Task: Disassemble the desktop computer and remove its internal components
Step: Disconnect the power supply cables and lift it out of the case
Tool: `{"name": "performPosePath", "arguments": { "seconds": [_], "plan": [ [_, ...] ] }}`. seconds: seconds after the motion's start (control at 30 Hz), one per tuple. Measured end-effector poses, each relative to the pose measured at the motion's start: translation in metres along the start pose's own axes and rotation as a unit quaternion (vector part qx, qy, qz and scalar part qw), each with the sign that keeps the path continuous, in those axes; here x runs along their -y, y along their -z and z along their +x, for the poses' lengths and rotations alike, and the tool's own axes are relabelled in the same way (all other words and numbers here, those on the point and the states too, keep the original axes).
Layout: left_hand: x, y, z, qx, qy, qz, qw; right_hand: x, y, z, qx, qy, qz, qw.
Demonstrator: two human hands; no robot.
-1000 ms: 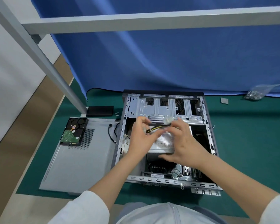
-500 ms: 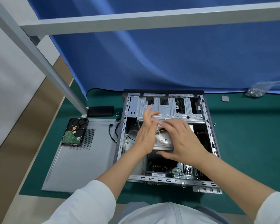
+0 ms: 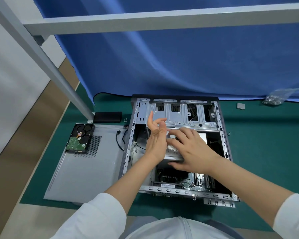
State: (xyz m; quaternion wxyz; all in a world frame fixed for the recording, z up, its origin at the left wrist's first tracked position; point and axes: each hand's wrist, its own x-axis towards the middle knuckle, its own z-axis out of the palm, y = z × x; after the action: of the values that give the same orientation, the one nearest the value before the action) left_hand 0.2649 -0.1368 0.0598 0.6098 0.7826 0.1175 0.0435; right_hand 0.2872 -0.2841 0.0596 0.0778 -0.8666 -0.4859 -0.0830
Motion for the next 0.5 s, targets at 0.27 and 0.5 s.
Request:
{"name": "performPosePath", "arguments": {
  "seconds": [0.27,0.5],
  "plan": [
    [0.007,-0.007,0.005,-0.066,0.029,-0.088,0.993,-0.004,0.000,0.000,0.025,0.008,0.019,0.999],
    [-0.004,-0.001,0.008,-0.047,0.047,-0.129,0.989,-0.001,0.002,0.001,0.037,-0.004,0.034,0.999]
  ]
}}
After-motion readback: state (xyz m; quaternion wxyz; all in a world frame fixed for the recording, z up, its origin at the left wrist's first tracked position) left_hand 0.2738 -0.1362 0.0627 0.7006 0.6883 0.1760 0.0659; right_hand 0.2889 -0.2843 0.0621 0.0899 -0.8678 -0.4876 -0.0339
